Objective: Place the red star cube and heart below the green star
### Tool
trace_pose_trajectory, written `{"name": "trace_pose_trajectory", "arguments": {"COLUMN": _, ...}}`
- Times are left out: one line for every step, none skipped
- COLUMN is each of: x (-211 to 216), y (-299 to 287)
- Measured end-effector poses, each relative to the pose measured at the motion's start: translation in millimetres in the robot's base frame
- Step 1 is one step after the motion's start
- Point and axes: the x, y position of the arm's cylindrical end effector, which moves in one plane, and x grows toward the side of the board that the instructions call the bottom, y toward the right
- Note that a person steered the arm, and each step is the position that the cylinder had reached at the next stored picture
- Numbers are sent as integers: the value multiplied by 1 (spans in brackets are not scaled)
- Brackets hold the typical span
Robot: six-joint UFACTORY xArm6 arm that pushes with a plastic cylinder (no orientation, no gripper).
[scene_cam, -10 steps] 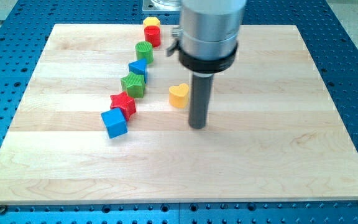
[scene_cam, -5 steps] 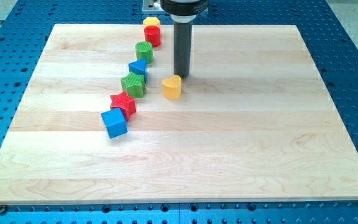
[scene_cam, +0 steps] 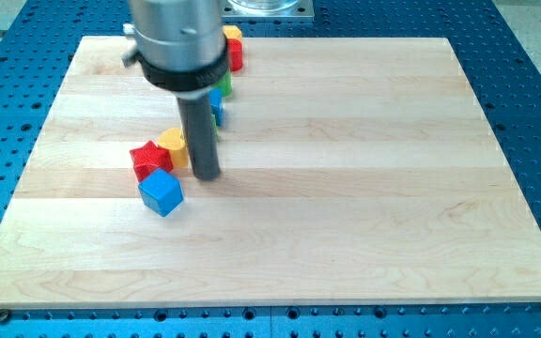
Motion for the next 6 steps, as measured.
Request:
{"name": "trace_pose_trajectory", "arguments": {"x": 43, "y": -13}}
{"name": "trace_pose_trajectory", "arguments": {"x": 52, "y": -71}}
{"name": "trace_pose_trajectory", "arguments": {"x": 48, "y": -126}}
{"name": "trace_pose_trajectory", "arguments": {"x": 39, "y": -118}}
{"name": "trace_pose_trajectory", "arguments": {"x": 23, "y": -107}}
{"name": "trace_pose_trajectory", "arguments": {"x": 26, "y": -79}}
